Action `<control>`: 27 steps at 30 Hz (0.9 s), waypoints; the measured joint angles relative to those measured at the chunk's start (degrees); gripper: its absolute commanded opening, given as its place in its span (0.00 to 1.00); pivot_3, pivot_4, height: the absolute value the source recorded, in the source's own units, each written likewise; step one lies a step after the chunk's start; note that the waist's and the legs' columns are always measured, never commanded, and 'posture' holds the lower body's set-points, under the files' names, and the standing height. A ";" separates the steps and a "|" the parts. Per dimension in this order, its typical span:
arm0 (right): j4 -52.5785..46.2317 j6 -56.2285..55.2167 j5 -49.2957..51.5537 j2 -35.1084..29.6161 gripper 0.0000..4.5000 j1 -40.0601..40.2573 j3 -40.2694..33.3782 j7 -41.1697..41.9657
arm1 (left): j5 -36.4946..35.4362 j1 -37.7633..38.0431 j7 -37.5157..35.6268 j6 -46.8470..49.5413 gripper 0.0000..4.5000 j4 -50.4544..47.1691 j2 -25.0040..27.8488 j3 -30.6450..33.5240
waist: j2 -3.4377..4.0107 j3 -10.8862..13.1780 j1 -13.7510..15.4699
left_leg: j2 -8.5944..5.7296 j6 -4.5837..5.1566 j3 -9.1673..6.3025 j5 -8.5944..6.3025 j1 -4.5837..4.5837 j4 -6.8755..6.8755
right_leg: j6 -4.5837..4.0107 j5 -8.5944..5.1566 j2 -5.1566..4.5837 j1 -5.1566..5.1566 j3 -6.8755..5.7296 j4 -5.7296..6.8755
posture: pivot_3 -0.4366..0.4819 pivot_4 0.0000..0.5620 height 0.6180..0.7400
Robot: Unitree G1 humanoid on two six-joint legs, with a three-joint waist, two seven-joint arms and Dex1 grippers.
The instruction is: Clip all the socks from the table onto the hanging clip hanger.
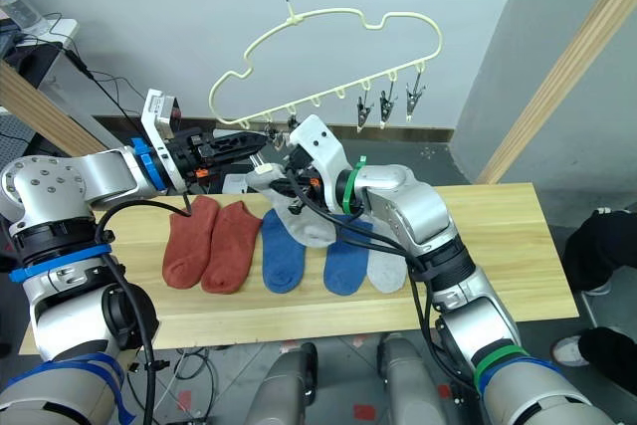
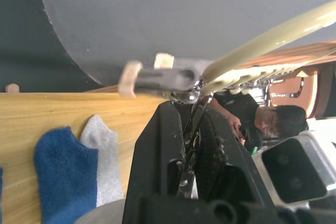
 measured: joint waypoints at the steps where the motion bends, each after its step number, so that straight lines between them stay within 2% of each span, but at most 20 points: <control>1: 0.21 0.00 0.00 -0.01 0.00 -0.15 0.00 -0.03 | 0.00 0.13 -0.10 -0.20 0.21 -0.13 0.08 -0.07 | 0.00 0.00 0.00 | 0.00 0.00 0.00 0.00 0.00 0.00 | 0.00 0.00 0.00 0.00 0.00 0.00 | 0.45 0.60 1.00; 2: 0.46 0.00 -0.01 -0.05 0.00 -0.25 0.00 -0.06 | 0.00 0.17 0.02 -0.13 0.25 -0.08 0.09 -0.04 | 0.00 0.00 0.01 | -0.01 0.00 -0.01 0.00 -0.01 0.00 | 0.00 0.00 0.00 -0.01 -0.01 0.00 | 0.45 0.59 1.00; 7: 1.66 -0.42 -0.10 0.39 0.00 -0.42 -0.39 -1.21 | 0.00 0.17 0.35 0.44 0.61 0.49 0.09 -0.01 | 0.00 0.00 0.04 | -0.01 0.00 -0.02 0.00 -0.24 0.04 | 0.00 0.00 0.00 -0.21 -0.01 0.03 | 0.45 0.59 1.00; 13: 2.68 -1.06 -0.85 1.25 0.00 -0.73 -0.41 -1.68 | -0.18 0.77 0.56 1.43 0.96 -0.42 0.09 0.25 | 0.00 0.00 0.06 | 0.01 -0.02 -0.01 0.02 -0.52 0.07 | -0.13 0.08 -0.01 -0.52 -0.01 0.10 | 0.46 0.59 1.00; 15: 3.28 -1.58 -1.23 1.67 0.12 -0.88 -0.44 -1.83 | -0.15 1.87 0.55 1.02 1.00 -1.87 0.26 0.14 | 0.00 0.00 0.05 | 0.01 -0.02 -0.03 0.02 -0.53 0.06 | -0.14 0.08 -0.02 -0.53 -0.03 0.09 | 0.45 0.58 1.00; 17: 3.74 -2.09 -1.64 2.71 0.22 -0.86 -0.54 -2.70 | 0.93 6.69 0.07 -2.66 1.00 -9.11 2.68 -2.71 | -0.01 0.00 -0.26 | 0.09 -0.06 0.04 0.02 -0.53 0.01 | -0.28 0.17 -0.12 -0.57 0.07 0.07 | 0.46 0.59 1.00; 19: 4.30 -2.84 -1.93 2.66 0.38 -0.79 -0.60 -3.11 | 1.46 9.47 0.41 -4.82 1.00 -13.76 3.32 -3.65 | -0.01 0.00 0.03 | 0.09 -0.26 -0.06 0.14 -0.53 -0.03 | -0.29 0.17 -0.11 -0.59 -0.01 0.04 | 0.46 0.59 1.00; 22: 4.09 -3.16 -1.95 2.85 0.60 -0.25 -0.66 -3.63 | 1.31 12.58 2.47 -6.73 1.00 -19.09 1.57 -3.02 | -0.01 0.00 0.47 | 0.07 -0.23 -0.12 0.12 -0.54 -0.01 | -0.26 0.15 -0.11 -0.55 -0.04 0.05 | 0.46 0.59 1.00; 27: -2.06 -1.46 -1.83 -0.86 0.97 4.31 -0.82 -3.87 | 2.39 18.66 5.54 -11.78 1.00 -27.92 -0.01 -3.88 | -0.02 0.00 1.28 | 0.05 -0.23 -0.10 0.13 -0.60 0.08 | -0.04 0.03 -0.14 -0.51 0.00 0.05 | 0.47 0.60 1.00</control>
